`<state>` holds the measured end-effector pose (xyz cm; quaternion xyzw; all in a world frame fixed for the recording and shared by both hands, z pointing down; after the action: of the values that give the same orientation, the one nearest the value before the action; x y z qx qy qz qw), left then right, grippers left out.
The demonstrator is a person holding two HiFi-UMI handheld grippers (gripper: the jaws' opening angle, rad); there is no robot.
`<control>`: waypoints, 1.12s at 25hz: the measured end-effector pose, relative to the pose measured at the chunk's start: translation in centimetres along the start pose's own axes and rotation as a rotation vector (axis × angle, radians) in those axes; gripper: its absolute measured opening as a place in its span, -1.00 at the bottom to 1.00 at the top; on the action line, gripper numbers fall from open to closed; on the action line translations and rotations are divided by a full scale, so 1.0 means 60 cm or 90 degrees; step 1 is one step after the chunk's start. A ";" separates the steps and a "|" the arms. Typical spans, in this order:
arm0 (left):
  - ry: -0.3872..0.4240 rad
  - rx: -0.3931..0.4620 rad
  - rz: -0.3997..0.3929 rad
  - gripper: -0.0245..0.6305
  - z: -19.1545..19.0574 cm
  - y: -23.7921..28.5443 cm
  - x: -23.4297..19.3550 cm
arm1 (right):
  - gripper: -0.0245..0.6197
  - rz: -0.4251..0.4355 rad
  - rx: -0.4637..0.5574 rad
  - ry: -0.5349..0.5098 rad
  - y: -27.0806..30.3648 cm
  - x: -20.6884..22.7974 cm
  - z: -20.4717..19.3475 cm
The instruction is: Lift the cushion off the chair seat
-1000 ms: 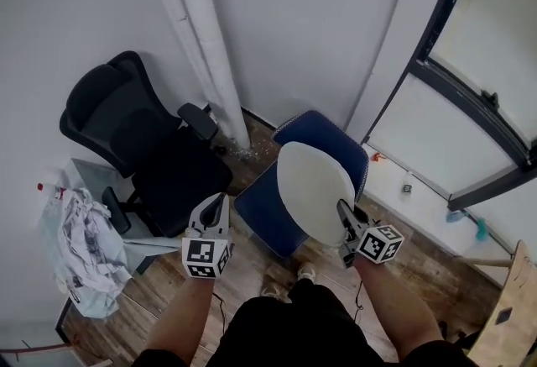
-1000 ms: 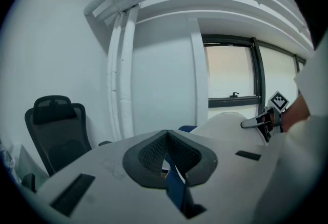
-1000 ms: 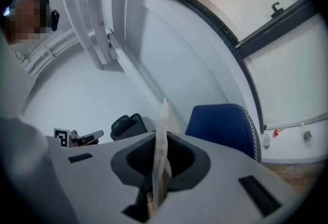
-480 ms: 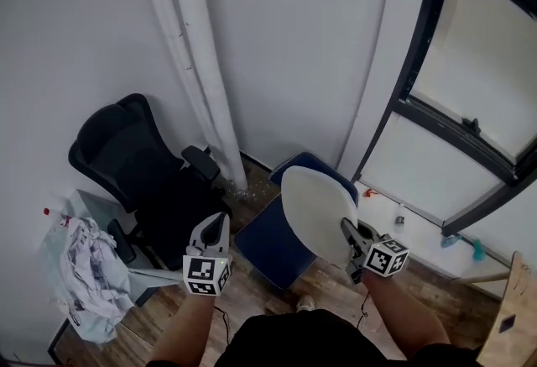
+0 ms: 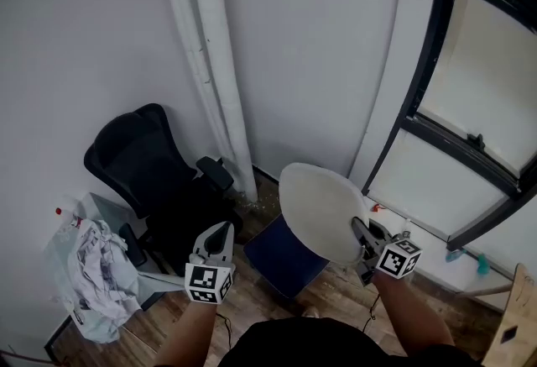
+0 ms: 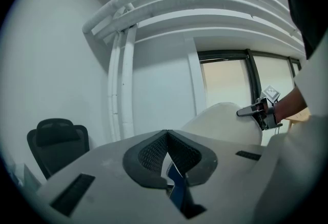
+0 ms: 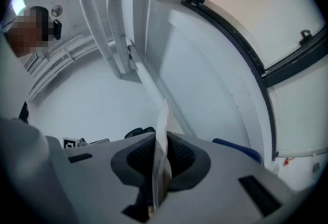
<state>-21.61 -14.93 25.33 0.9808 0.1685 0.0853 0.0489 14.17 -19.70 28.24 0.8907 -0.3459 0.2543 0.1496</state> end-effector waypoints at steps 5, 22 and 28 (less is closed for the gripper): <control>0.027 0.010 0.022 -0.91 0.027 -0.009 -0.031 | -0.80 0.014 0.022 -0.017 0.004 -0.030 0.033; 0.010 0.031 0.020 -0.91 0.054 0.017 -0.028 | -0.80 0.017 0.039 -0.078 0.018 -0.050 0.082; 0.002 0.028 0.018 -0.91 0.047 0.022 -0.026 | -0.80 0.016 0.039 -0.079 0.021 -0.046 0.081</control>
<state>-22.13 -16.89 22.48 0.9837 0.1568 0.0840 0.0261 13.26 -21.28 22.80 0.9043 -0.3579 0.2112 0.0972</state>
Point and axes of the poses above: the fingertips, and each gripper's own axes: y forward along the fingers, x to its right, z out of its top, the point moved 4 cm from there along -y, backward along the fingers, and after that the axes turned 4 degrees about y, right-handed, at the moved point
